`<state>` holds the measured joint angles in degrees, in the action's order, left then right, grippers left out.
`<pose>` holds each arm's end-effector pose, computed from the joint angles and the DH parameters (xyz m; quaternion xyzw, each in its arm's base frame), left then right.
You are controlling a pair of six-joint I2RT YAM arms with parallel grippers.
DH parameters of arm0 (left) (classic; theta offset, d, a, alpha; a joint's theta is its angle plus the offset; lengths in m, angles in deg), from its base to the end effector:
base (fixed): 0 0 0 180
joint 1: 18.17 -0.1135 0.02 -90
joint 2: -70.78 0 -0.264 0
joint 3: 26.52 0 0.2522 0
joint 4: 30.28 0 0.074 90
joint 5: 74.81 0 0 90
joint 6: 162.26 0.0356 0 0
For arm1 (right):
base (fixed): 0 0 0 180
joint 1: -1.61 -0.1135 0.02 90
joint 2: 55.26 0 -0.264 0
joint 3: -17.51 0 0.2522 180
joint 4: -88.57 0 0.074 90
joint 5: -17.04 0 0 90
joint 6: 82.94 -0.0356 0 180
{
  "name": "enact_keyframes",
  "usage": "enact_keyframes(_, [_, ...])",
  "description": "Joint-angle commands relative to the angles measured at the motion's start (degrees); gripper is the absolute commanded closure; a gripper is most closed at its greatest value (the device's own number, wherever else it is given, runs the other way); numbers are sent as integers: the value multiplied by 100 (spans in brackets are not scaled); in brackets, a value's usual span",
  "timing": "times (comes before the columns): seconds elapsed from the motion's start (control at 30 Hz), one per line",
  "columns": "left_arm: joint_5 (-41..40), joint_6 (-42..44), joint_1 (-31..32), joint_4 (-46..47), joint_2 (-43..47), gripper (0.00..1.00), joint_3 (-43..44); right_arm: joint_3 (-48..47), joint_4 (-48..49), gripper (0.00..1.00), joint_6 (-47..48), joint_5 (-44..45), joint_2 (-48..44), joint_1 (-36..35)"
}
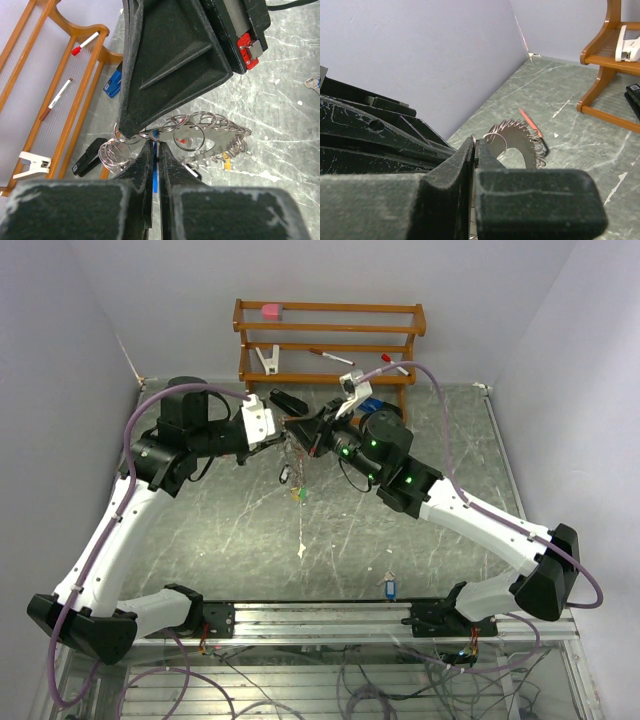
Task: Put the keys on the keyring
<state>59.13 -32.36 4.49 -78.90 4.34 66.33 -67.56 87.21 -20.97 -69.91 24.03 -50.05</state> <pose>0.2051 -0.1124 0.4300 0.5780 0.5496 -0.2295 0.5579 0.2069 0.2585 0.4067 -0.1199 0.6687 0.4561 0.5748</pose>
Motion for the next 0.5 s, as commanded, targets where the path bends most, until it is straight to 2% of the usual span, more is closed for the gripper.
enact_keyframes(0.0, [-41,189,72,-24,68,93,243,-100,-22,100,184,-104,-120,-7])
enact_keyframes(0.47, [-469,820,61,-444,-30,93,473,-38,-847,100,294,-585,-655,79])
